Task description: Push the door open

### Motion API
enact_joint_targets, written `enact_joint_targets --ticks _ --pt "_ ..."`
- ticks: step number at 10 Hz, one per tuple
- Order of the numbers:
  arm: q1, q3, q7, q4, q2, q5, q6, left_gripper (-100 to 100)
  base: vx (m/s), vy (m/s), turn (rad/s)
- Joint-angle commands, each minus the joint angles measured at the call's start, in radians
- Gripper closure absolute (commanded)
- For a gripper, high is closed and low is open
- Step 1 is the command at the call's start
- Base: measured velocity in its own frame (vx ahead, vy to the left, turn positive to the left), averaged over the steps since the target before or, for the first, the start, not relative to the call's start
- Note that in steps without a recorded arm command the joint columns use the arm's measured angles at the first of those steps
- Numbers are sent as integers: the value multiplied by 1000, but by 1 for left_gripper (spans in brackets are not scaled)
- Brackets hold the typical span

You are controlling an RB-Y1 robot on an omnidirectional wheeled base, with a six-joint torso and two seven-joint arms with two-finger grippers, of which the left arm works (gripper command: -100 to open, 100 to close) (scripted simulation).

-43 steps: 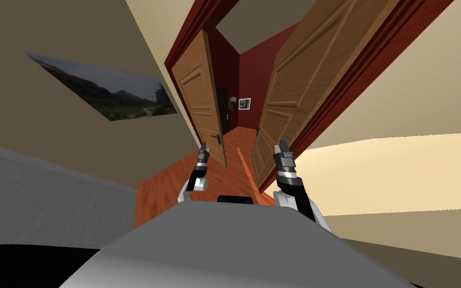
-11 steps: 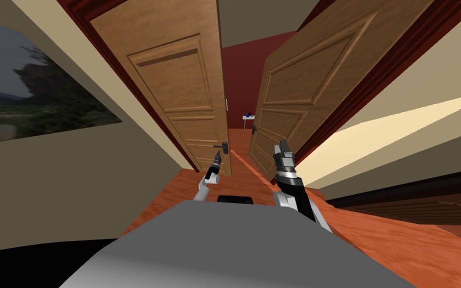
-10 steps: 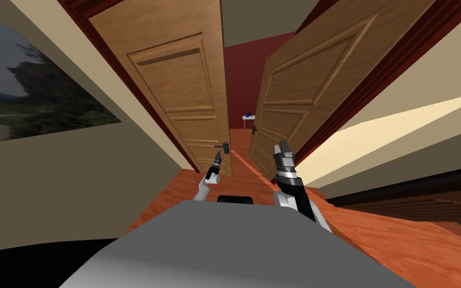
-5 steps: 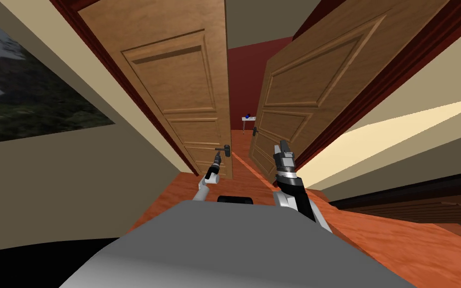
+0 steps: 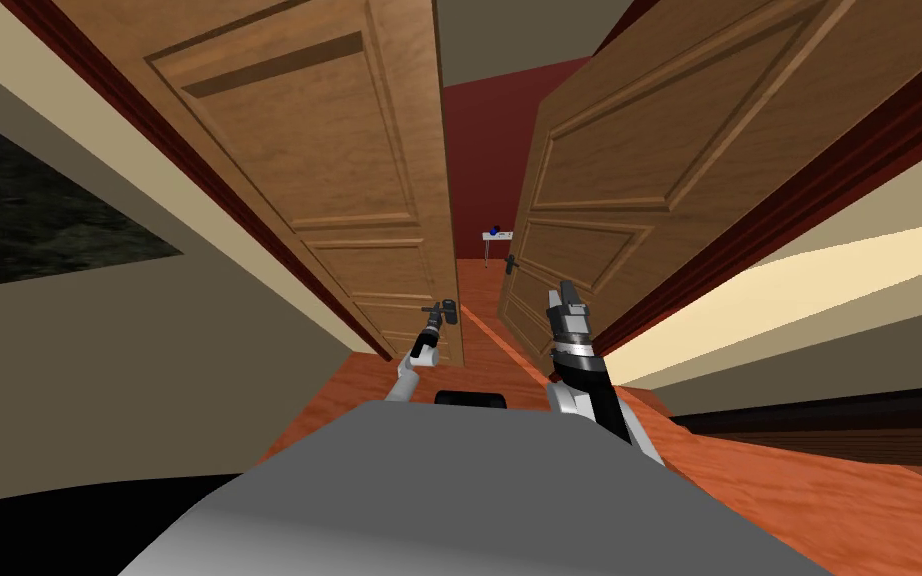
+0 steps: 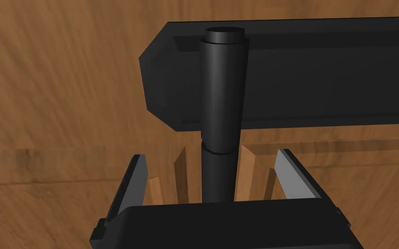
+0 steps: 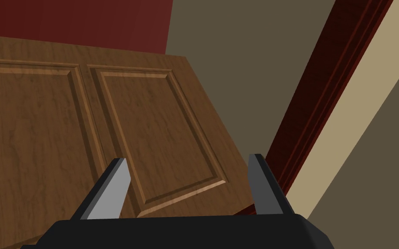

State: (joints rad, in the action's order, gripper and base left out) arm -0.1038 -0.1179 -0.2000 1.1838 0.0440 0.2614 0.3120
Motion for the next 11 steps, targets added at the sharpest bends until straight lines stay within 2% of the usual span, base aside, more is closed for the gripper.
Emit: enact_joint_targets --ticks 1,2,7,11 --pt "0 0 0 0 0 0 0 -100 94 -5 -4" --pt "0 0 0 0 0 0 0 100 -12 1 6" --pt "0 0 0 0 0 0 0 100 -8 2 -5" --pt "-12 35 -4 -6 14 4 1 100 148 -52 40"
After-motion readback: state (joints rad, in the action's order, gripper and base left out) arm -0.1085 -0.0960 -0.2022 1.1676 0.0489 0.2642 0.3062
